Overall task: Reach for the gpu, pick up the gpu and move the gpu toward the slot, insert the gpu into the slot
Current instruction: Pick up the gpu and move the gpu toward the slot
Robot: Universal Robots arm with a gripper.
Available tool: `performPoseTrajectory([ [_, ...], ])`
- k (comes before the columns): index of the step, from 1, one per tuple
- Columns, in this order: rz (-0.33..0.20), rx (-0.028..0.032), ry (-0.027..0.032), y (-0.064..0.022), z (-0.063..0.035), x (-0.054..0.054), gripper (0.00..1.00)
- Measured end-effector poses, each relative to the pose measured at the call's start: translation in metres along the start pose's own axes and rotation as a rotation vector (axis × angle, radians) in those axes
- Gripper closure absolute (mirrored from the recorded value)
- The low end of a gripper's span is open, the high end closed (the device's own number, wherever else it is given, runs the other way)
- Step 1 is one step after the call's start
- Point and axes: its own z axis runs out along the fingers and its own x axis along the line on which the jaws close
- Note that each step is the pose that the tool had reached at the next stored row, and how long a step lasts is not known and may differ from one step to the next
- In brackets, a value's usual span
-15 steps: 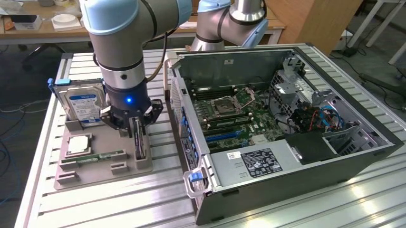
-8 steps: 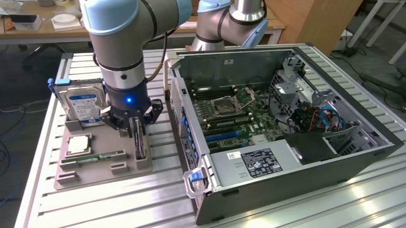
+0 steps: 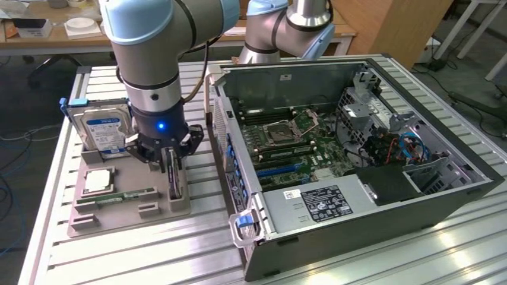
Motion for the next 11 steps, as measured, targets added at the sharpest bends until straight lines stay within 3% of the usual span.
performPoseTrajectory([
  [5, 0.0, 0.0, 0.0, 0.0, 0.0, 0.0, 0.62],
  [6, 0.0, 0.0, 0.0, 0.0, 0.0, 0.0, 0.69],
  [11, 0.0, 0.0, 0.0, 0.0, 0.0, 0.0, 0.69],
])
